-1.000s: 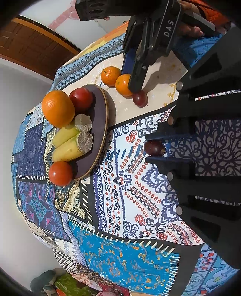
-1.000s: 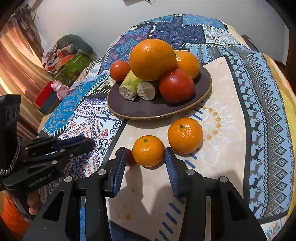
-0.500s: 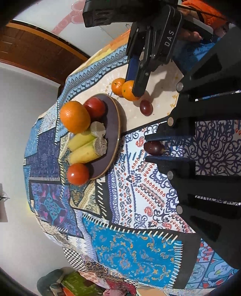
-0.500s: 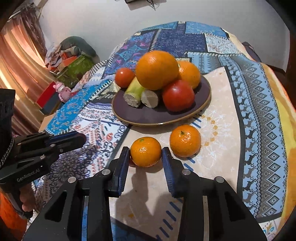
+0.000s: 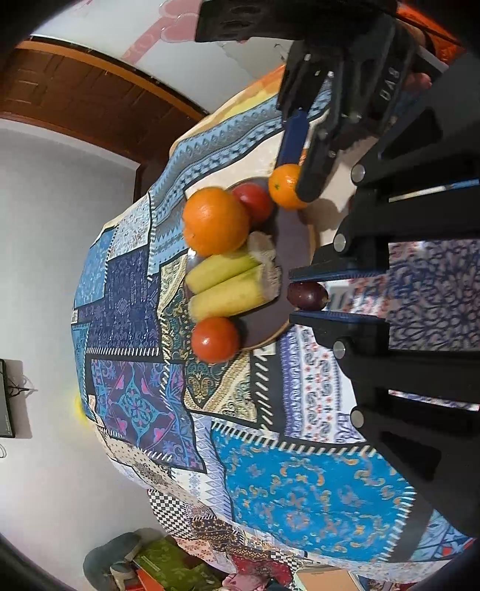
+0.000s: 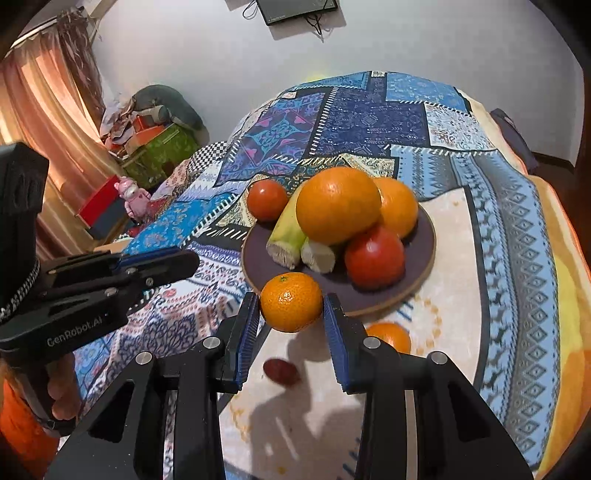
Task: Organize fruits
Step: 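Carry the date in left tool onto the plate while right tool lowers the tangerine there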
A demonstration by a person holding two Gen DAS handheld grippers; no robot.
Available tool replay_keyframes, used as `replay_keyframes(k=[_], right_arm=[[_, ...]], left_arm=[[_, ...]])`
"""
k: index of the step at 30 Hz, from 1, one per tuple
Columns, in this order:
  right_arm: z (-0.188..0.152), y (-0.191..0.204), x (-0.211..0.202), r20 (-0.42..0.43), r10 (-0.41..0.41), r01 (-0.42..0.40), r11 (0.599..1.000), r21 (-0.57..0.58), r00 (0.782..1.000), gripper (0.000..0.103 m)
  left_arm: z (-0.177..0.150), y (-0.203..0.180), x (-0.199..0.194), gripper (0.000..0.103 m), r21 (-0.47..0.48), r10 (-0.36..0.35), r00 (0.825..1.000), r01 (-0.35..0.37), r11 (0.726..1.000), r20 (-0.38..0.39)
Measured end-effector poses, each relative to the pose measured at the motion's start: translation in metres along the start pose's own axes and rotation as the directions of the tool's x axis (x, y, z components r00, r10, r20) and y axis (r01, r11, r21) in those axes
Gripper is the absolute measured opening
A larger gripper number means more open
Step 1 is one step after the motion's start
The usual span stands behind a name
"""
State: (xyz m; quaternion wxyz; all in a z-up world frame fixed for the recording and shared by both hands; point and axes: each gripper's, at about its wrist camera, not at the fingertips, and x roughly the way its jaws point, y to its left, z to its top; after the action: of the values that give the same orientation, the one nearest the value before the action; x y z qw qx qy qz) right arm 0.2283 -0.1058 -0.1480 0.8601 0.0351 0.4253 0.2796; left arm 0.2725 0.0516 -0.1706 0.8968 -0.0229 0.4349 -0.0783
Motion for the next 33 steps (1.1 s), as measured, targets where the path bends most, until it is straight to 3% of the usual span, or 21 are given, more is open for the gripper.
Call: replay_keyframes(k=[20,22,26,30,33], right_arm=[[0.006,-0.008,0.038,-0.063,-0.026,0.024,0.999,-0.021,0.998,0.034],[0.005,-0.008,0.038,-0.066,-0.027,0.026,0.999,-0.019,0.997,0.034],[0.005,-0.009,0.037,-0.065,-0.025,0.024,1.000,-0.014,0.998,0.035],[0.007,-0.007,0.032,-0.053,-0.032,0.030,0.999,-0.029,0.998,0.040],[0.009,-0.005,0.025,-0.035,-0.043,0.041,0.998,-0.050,0.998,0.041]], left_arm=[[0.030,0.017,0.084,0.016,0.010,0.040,0.994,-0.040,0.999,-0.101],[0.029,0.017,0.087,0.019,0.010,0.045,0.993,-0.044,0.999,-0.109],[0.029,0.021,0.088,0.034,0.003,0.076,0.992,-0.076,0.997,-0.099],[0.029,0.030,0.082,0.048,-0.043,0.036,0.995,-0.040,0.998,-0.095],[0.029,0.030,0.069,0.048,-0.047,0.030,0.997,-0.033,0.998,-0.067]])
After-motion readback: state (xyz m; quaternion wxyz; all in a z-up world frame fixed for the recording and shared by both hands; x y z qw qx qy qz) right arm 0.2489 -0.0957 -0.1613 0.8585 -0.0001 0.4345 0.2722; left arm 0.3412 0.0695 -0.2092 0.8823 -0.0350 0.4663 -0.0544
